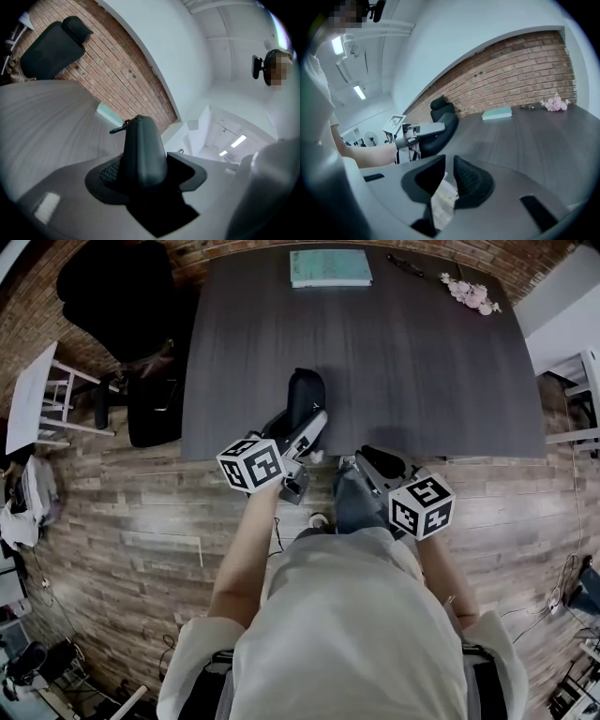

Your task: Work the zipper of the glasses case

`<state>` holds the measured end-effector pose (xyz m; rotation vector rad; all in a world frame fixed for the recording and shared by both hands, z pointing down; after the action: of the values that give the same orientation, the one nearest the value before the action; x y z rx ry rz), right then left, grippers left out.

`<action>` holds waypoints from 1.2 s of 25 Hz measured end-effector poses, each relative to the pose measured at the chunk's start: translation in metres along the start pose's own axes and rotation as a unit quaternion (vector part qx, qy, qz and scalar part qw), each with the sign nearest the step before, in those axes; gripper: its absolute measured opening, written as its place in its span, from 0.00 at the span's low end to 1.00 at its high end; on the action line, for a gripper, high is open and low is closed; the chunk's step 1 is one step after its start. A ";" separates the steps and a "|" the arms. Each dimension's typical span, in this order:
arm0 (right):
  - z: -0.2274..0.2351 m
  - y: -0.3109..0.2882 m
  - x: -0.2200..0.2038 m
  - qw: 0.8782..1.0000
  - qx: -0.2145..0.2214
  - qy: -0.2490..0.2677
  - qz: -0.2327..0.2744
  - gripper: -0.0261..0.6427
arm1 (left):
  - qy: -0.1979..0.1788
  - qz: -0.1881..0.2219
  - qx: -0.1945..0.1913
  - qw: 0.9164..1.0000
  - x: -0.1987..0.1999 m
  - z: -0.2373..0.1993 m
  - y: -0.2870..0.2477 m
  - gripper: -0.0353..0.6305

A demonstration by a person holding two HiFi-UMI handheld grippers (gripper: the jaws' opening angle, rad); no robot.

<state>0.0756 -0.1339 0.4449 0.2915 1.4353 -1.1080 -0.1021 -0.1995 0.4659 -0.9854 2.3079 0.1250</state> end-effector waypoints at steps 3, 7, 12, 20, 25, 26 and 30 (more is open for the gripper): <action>0.025 -0.006 0.006 1.000 -0.024 -0.002 0.003 0.11 | 0.001 -0.033 0.019 0.999 -0.007 -0.019 -0.025 0.45; 0.048 -0.019 0.015 0.999 -0.033 0.004 0.003 0.08 | 0.010 -0.068 0.041 0.997 -0.014 -0.042 -0.061 0.46; 0.074 -0.034 0.019 0.999 -0.034 0.002 -0.002 0.07 | 0.004 -0.112 0.067 0.991 -0.019 -0.060 -0.106 0.46; 0.100 -0.051 0.017 0.999 -0.037 -0.021 -0.013 0.06 | -0.028 -0.175 0.137 0.975 -0.021 -0.085 -0.146 0.46; 0.105 -0.055 0.018 0.999 -0.037 -0.025 -0.009 0.06 | -0.032 -0.198 0.169 0.965 -0.023 -0.092 -0.151 0.46; 0.105 -0.056 0.018 0.999 -0.037 -0.025 -0.008 0.06 | -0.035 -0.202 0.173 0.963 -0.022 -0.093 -0.150 0.46; 0.101 -0.054 0.018 0.999 -0.037 -0.024 -0.008 0.06 | -0.040 -0.197 0.180 0.963 -0.019 -0.096 -0.143 0.46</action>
<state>0.0953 -0.2449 0.4732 0.2007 1.4348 -1.0659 -0.0438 -0.3204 0.5755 -1.1940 1.9234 -0.3964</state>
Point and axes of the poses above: the fingertips, and each gripper's own axes: y backward along the fingers, z to its right, x out of its top, the point moved 6 cm from there along y, backward along the fingers, and after that the axes turned 9 degrees about y, right-handed, at the moved point
